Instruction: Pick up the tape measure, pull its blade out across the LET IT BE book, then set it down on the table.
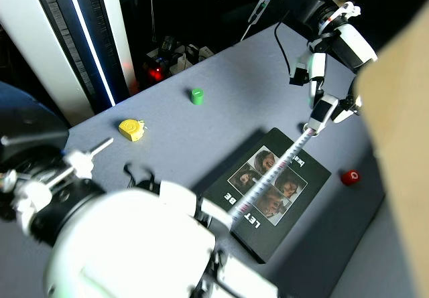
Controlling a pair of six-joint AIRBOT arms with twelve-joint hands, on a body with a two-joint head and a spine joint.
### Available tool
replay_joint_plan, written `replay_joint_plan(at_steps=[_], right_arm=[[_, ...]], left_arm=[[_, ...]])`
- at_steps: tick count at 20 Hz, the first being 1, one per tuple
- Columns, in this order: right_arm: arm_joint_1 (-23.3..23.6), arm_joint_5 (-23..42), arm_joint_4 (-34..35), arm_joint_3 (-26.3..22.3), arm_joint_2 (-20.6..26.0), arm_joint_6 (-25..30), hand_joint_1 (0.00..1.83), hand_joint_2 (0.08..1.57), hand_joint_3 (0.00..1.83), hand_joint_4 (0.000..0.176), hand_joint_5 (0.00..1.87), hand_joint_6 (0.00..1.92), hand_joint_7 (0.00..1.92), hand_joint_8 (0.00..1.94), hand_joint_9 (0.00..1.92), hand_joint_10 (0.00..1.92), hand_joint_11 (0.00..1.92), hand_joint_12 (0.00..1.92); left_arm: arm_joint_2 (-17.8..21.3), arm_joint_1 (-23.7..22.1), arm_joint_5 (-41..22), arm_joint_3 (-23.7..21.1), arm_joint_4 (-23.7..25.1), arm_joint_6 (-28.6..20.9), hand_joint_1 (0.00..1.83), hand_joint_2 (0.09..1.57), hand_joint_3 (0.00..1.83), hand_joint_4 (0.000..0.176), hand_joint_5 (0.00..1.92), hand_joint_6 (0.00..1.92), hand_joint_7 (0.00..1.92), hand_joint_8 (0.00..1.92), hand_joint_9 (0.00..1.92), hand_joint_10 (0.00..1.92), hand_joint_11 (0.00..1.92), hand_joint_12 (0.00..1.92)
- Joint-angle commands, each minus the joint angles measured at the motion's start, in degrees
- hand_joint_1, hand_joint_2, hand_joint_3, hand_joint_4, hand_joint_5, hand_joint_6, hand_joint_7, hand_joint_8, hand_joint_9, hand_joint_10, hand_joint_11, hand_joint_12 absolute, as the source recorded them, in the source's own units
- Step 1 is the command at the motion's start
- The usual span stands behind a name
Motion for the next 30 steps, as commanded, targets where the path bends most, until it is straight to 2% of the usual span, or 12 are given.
replay_joint_plan(at_steps=[1,7,12,13,15,19,20,21,24,25,26,30], right_arm=[[0.78,3.10,-2.92,-0.83,0.77,0.16,0.01,1.01,0.00,0.073,0.00,0.00,0.00,0.00,0.00,0.00,0.00,0.17],[1.11,1.77,-2.48,-7.09,0.90,-0.01,0.00,1.00,0.00,0.074,0.00,0.00,0.00,0.00,0.00,0.00,0.00,0.15],[0.87,0.91,-2.42,-12.47,1.13,2.90,0.00,0.99,0.00,0.073,0.00,0.00,0.00,0.00,0.00,0.00,0.00,0.15],[0.68,0.98,-2.42,-12.80,1.38,3.27,0.00,0.99,0.00,0.073,0.00,0.00,0.00,0.00,0.00,0.00,0.00,0.15],[0.26,1.25,-2.43,-13.03,1.91,4.32,0.01,0.99,0.00,0.071,0.00,0.00,0.00,0.00,0.00,0.00,0.00,0.18],[-0.10,2.58,-2.43,-13.25,2.10,6.81,0.02,1.00,0.00,0.071,0.00,0.00,0.00,0.00,0.00,0.00,0.00,0.20],[-0.54,2.45,-2.46,-13.39,2.10,7.38,0.02,1.00,0.00,0.071,0.00,0.00,0.00,0.00,0.00,0.00,0.00,0.20],[-1.56,1.27,-4.97,-13.40,2.23,8.58,0.02,1.00,0.00,0.071,0.00,0.00,0.00,0.00,0.00,0.00,0.00,0.20],[-2.35,1.55,-5.83,-13.61,2.11,8.70,0.01,1.01,0.00,0.071,0.00,0.00,0.00,0.00,0.00,0.00,0.00,0.20],[-3.05,0.89,-6.02,-13.60,2.16,8.70,0.01,1.01,0.00,0.068,0.00,0.00,0.00,0.00,0.00,0.00,0.00,0.25],[-3.86,0.73,-6.73,-13.60,2.16,8.70,0.01,1.02,0.00,0.064,0.00,0.00,0.00,0.00,0.00,0.00,0.00,0.25],[-6.60,4.36,-13.04,-13.59,2.00,9.86,0.01,1.02,0.00,0.059,0.00,0.00,0.00,0.00,0.00,0.00,0.00,0.27]], left_arm=[[0.25,-0.34,-6.14,0.30,0.86,-0.64,1.38,1.06,0.00,0.000,1.14,0.57,1.13,0.74,0.98,1.15,0.81,1.03],[-0.36,-0.23,-1.62,2.43,0.94,-0.63,1.38,1.05,0.00,0.000,1.14,0.55,1.14,0.72,1.01,1.13,0.81,1.03],[-1.55,-0.87,3.34,7.21,0.84,-0.08,1.38,1.05,0.00,0.000,1.10,0.62,1.14,0.72,1.00,1.12,0.82,1.03],[-1.81,-0.83,4.52,8.26,1.10,0.01,1.39,1.06,0.00,0.000,1.08,0.68,1.10,0.77,0.97,1.14,0.83,1.03],[-2.25,-0.29,5.09,9.87,1.13,0.01,1.39,1.07,0.00,0.000,1.09,0.68,1.08,0.81,0.96,1.15,0.82,1.03],[-3.27,1.07,5.05,12.36,1.12,0.02,1.39,1.07,0.00,0.000,1.08,0.67,1.09,0.81,0.96,1.15,0.82,1.03],[-3.62,1.34,5.06,13.05,1.10,0.01,1.39,1.06,0.00,0.000,1.09,0.62,1.13,0.76,0.99,1.14,0.82,1.03],[-4.13,1.46,5.02,14.19,1.08,0.01,1.39,1.06,0.00,0.000,1.10,0.61,1.14,0.75,0.99,1.14,0.82,1.03],[-4.63,1.88,5.32,15.76,0.49,0.01,1.38,1.06,0.00,0.000,1.10,0.60,1.13,0.75,1.00,1.14,0.82,1.03],[-4.90,2.04,5.32,16.74,0.49,-0.17,1.39,1.07,0.00,0.000,1.09,0.66,1.08,0.82,0.97,1.15,0.83,1.02],[-5.16,2.16,5.32,17.59,0.49,-0.27,1.38,1.06,0.00,0.000,1.13,0.59,1.10,0.79,0.99,1.14,0.84,1.03],[-6.18,2.27,6.50,19.86,0.22,-0.48,1.38,1.05,0.00,0.000,1.13,0.58,1.14,0.73,1.00,1.13,0.84,1.02]])
